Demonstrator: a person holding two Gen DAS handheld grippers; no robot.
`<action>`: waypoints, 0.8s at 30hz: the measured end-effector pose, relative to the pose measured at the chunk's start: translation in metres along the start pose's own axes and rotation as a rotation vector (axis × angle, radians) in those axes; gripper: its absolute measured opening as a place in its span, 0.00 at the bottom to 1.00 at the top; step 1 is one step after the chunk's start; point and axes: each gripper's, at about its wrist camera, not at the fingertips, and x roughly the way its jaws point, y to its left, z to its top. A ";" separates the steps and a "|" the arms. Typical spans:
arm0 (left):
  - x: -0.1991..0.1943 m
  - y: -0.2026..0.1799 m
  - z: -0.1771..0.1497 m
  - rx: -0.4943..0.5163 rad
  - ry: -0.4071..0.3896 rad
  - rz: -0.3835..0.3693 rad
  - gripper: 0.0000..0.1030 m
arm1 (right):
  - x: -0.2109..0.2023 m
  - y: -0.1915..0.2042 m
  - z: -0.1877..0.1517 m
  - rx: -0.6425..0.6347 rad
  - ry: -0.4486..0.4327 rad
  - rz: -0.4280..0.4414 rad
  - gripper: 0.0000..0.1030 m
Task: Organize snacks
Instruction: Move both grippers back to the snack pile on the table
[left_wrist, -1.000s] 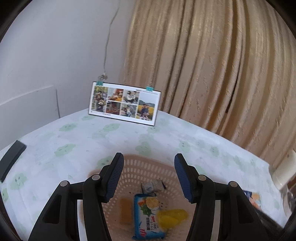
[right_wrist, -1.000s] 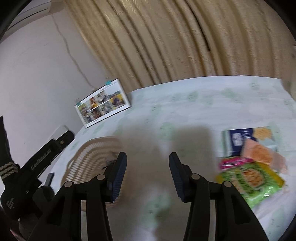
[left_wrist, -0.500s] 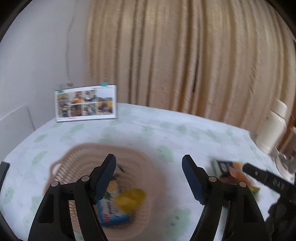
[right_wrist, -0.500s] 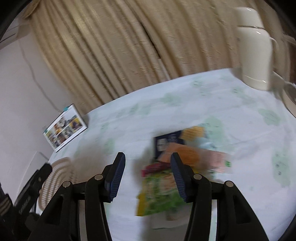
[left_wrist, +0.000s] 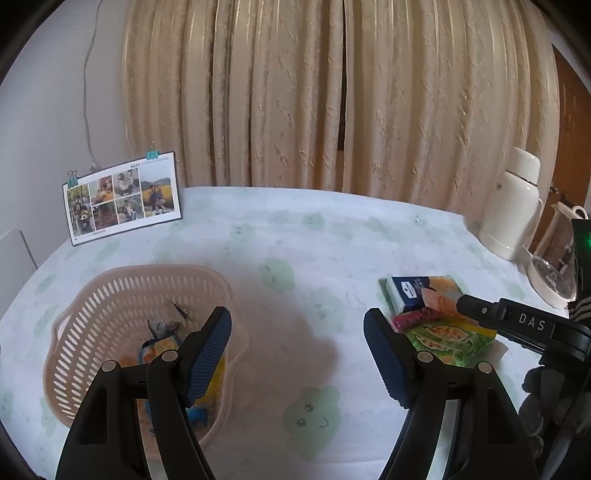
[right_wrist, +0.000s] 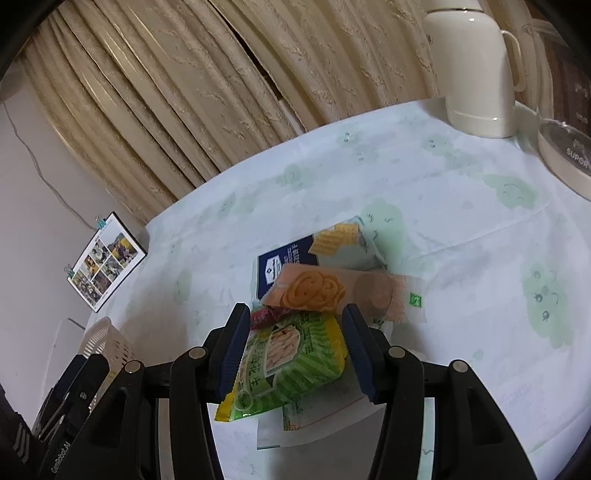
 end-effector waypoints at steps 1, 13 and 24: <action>0.001 0.000 0.000 0.000 0.001 0.001 0.72 | 0.002 0.000 -0.001 0.004 0.012 0.008 0.49; 0.009 0.001 -0.002 0.005 0.023 0.025 0.72 | 0.012 0.008 -0.012 0.038 0.137 0.235 0.51; 0.019 -0.019 -0.006 0.057 0.047 -0.039 0.75 | -0.008 -0.001 -0.005 0.079 0.061 0.229 0.51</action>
